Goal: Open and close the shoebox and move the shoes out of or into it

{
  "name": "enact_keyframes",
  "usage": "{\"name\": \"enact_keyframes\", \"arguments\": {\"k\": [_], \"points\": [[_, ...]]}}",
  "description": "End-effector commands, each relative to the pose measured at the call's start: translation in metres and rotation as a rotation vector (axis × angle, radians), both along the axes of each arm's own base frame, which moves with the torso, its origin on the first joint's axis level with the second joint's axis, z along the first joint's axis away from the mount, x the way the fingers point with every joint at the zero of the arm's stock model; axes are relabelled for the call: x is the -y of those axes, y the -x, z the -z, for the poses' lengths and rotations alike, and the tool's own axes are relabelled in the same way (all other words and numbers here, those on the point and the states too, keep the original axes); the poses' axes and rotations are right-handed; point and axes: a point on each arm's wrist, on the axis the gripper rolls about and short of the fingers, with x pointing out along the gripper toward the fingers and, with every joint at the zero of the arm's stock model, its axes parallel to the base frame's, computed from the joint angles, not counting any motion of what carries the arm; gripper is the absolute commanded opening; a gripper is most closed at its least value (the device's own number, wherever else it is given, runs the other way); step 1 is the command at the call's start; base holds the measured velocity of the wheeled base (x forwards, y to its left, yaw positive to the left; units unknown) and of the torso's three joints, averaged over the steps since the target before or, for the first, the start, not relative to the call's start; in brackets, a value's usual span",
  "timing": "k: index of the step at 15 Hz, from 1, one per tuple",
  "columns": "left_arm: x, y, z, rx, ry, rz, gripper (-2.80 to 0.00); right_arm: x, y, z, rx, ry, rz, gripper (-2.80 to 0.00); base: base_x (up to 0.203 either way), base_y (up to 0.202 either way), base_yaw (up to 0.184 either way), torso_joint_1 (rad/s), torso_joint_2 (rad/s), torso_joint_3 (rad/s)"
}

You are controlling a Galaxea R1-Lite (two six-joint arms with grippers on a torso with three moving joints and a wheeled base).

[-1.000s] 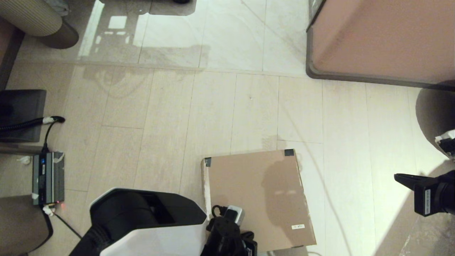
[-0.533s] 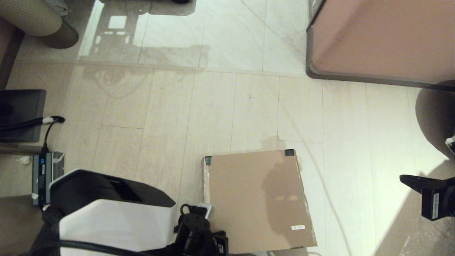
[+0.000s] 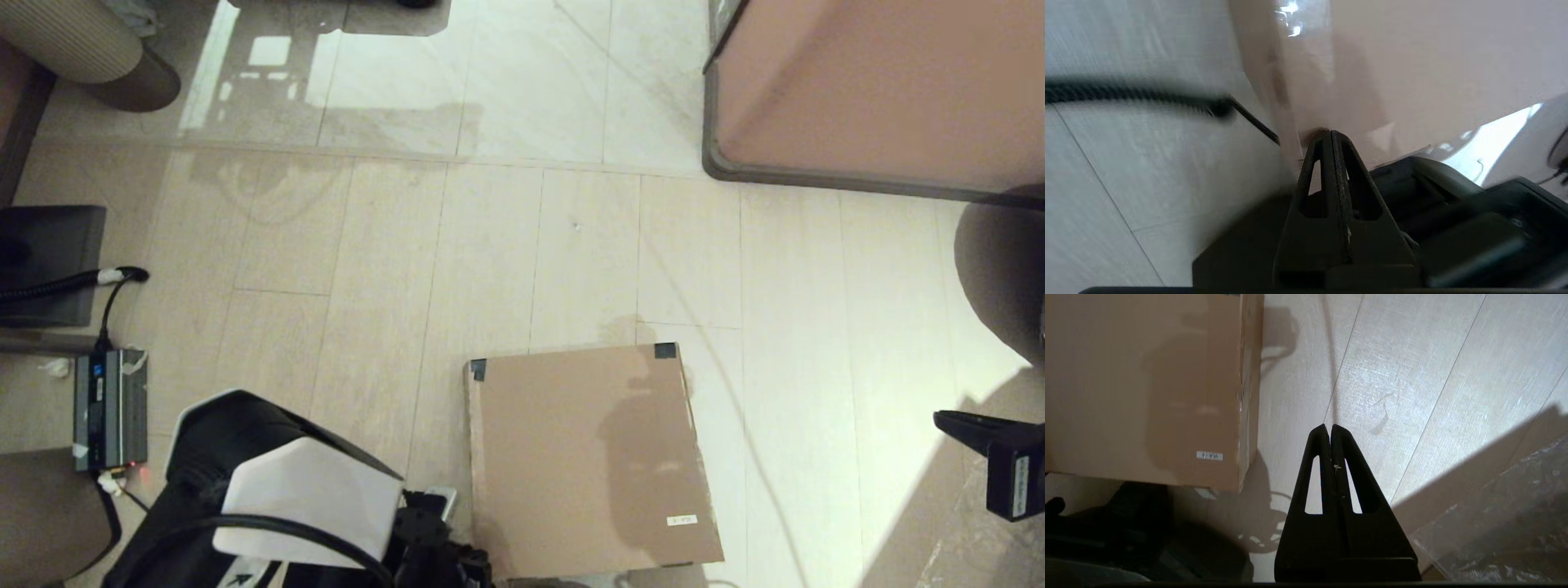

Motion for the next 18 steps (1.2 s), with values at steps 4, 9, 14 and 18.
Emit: {"name": "enact_keyframes", "arguments": {"k": [4, 9, 14, 18], "points": [[-0.016, -0.014, -0.010, 0.034, 0.013, -0.016, -2.80, 0.001, 0.008, -0.003, 0.011, 0.000, -0.001, -2.80, 0.000, 0.000, 0.000, 0.000, 0.00, 0.000], [-0.034, -0.009, -0.039, 0.060, 0.048, -0.037, -2.80, 0.001, 0.016, -0.001, 0.017, 0.000, -0.001, -2.80, 0.000, 0.000, 0.000, 0.000, 0.00, 0.000], [-0.054, 0.010, -0.089, 0.156, 0.109, -0.065, -2.80, 0.006, 0.084, 0.011, 0.020, 0.001, 0.003, -2.80, 0.000, 0.000, 0.000, 0.000, 0.00, 0.000], [-0.093, 0.038, -0.164, 0.426, 0.233, -0.184, -2.80, 0.011, 0.133, 0.065, 0.037, 0.006, 0.046, -2.80, 0.000, 0.000, 0.000, 0.000, 0.00, 0.000]]}}
